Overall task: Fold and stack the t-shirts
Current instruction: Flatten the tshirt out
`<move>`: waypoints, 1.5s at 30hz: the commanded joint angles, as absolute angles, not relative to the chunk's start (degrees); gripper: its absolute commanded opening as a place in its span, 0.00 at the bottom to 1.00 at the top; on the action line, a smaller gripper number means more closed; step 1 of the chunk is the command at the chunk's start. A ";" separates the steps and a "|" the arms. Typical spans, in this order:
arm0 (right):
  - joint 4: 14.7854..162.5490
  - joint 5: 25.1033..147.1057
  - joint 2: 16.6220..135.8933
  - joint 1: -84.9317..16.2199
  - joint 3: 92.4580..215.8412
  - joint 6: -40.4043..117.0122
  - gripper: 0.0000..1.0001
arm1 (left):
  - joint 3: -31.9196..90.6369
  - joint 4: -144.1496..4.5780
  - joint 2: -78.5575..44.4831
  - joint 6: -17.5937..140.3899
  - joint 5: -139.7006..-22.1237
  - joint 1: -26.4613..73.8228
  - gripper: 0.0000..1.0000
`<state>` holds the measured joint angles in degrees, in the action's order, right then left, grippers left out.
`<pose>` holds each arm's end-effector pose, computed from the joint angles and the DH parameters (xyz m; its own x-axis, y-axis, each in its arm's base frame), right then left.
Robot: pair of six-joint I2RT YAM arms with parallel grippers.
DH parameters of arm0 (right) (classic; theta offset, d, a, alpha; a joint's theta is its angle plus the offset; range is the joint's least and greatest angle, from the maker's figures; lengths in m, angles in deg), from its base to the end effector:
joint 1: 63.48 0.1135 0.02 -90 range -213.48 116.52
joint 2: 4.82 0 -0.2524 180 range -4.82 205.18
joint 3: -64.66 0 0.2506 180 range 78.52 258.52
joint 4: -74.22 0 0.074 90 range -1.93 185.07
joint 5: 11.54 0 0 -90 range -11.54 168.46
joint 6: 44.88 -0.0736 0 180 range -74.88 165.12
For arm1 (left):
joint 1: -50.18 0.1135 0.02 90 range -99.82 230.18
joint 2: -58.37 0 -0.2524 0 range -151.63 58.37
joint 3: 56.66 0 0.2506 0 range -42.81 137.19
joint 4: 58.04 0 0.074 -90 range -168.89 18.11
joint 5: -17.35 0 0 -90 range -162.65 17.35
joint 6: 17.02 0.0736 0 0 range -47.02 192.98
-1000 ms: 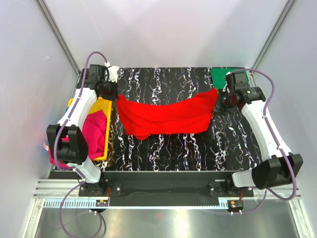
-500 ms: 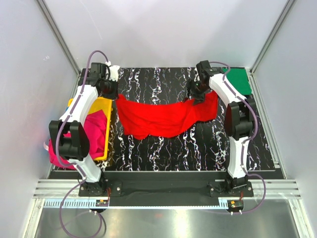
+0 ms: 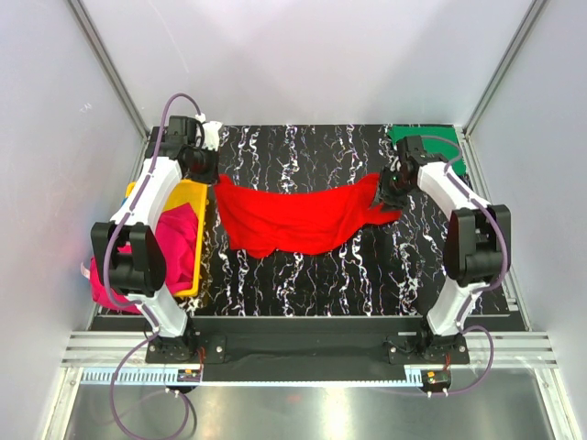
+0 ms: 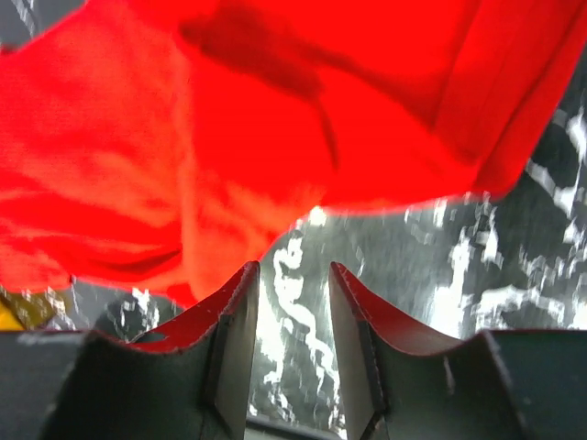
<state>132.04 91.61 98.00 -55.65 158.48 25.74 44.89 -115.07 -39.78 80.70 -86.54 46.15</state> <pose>0.3750 0.0685 0.1865 -0.9326 0.1979 -0.3019 0.0934 0.9401 0.3279 0.3900 -0.0452 0.2611 -0.7677 0.1848 -0.6136 0.3162 0.9421 -0.1119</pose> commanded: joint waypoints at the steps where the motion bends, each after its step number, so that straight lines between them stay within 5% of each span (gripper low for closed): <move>1: 126.39 92.97 101.69 -56.01 161.56 27.45 0.44 | 45.43 -113.20 -38.40 81.15 -86.36 46.40 0.00; 16: 124.20 97.88 113.13 -57.59 164.83 25.08 0.49 | 45.61 -113.29 -38.31 81.15 -86.45 46.40 0.00; 18: 123.23 98.68 113.04 -57.51 163.25 24.38 0.46 | 45.61 -113.29 -38.31 81.24 -86.36 46.40 0.00; 22: 122.53 97.89 112.16 -57.51 161.31 23.85 0.19 | 45.70 -113.37 -38.14 81.24 -86.19 46.40 0.00; 28: 125.68 93.41 108.03 -57.51 161.83 25.16 0.09 | 46.22 -113.90 -37.43 81.68 -85.92 46.40 0.00; 30: 127.53 92.18 105.84 -57.59 162.36 25.69 0.00 | 47.01 -114.51 -37.08 81.85 -86.27 46.40 0.00; 45: 140.99 87.69 66.73 -65.94 145.67 21.75 0.00 | 42.18 -127.52 -22.05 86.87 -87.59 49.47 0.00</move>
